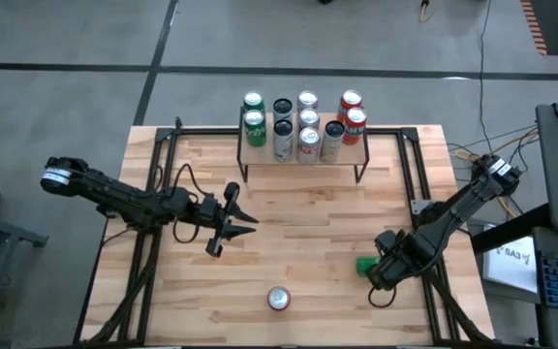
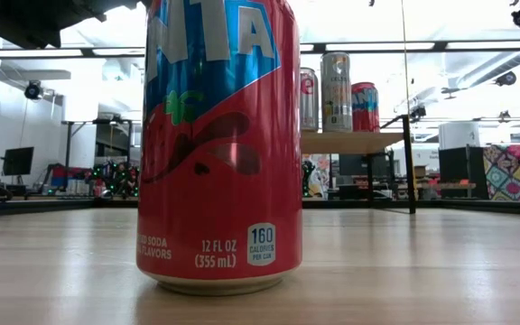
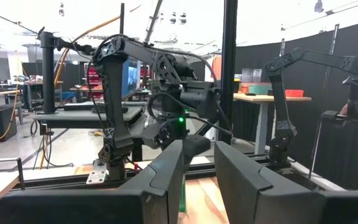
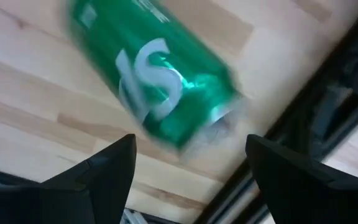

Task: Place canned beverage on shelf
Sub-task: Put the green soda can on the shelf aligned with the other green soda cans

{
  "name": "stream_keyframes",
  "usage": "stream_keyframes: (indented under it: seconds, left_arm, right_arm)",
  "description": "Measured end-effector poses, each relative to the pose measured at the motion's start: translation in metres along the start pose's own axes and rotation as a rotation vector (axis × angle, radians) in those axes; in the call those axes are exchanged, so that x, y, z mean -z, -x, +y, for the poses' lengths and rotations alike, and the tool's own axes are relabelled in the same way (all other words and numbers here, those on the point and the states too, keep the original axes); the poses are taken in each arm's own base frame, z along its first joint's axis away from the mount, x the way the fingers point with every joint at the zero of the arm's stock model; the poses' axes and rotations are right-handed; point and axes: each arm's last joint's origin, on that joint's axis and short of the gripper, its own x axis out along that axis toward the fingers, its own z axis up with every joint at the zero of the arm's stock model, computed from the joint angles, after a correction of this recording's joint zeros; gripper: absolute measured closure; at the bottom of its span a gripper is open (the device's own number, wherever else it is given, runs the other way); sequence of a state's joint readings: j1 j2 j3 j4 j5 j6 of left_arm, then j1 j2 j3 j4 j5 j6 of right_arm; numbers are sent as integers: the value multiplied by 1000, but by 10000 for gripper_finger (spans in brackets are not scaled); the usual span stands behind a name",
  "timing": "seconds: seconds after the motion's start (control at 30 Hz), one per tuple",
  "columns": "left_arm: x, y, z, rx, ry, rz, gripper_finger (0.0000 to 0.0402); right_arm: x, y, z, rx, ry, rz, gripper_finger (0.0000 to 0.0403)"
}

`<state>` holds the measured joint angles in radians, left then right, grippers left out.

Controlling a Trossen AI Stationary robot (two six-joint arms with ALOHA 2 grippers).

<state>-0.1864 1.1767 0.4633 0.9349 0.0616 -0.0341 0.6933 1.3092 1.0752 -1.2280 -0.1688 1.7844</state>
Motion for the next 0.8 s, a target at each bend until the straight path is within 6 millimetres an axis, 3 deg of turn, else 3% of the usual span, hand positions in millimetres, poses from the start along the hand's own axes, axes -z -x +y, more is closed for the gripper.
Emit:
stream_keyframes:
  seconds: [0.3,0.57,0.8]
  left_arm:
    - [0,0,0,0,-8,-1,324]
    - [1,0,0,-1,-7,9,324]
    - [1,0,0,-1,-22,9,324]
  right_arm:
    - [1,13,2,-34,24,-40,112]
    - [-2,13,10,-20,549,-209,113]
    - [-36,0,26,115,632,-292,112]
